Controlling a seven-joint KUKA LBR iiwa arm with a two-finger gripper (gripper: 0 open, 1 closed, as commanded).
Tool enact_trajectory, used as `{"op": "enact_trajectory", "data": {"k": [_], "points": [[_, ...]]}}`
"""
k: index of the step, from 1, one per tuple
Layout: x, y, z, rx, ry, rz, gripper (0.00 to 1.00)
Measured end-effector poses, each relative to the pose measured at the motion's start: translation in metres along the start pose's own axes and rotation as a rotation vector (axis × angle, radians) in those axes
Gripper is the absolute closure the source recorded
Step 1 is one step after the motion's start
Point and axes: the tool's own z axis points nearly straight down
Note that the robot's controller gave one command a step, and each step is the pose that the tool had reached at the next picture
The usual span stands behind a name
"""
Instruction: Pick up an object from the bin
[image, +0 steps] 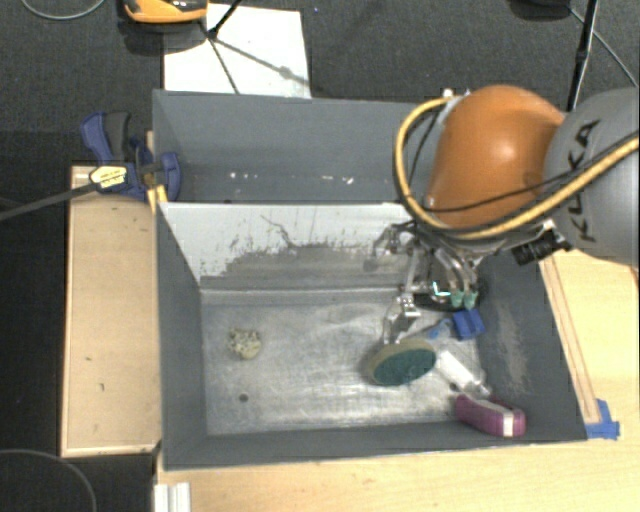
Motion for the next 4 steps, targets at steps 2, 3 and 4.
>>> {"op": "enact_trajectory", "data": {"k": [2, 3, 4], "points": [[0.007, -0.061, 0.169, -0.003, -0.008, 0.288, 0.00], [0.004, -0.061, 0.165, -0.004, -0.023, 0.288, 1.00], [0.001, -0.057, 0.024, -0.003, -0.014, 0.307, 1.00]]}}
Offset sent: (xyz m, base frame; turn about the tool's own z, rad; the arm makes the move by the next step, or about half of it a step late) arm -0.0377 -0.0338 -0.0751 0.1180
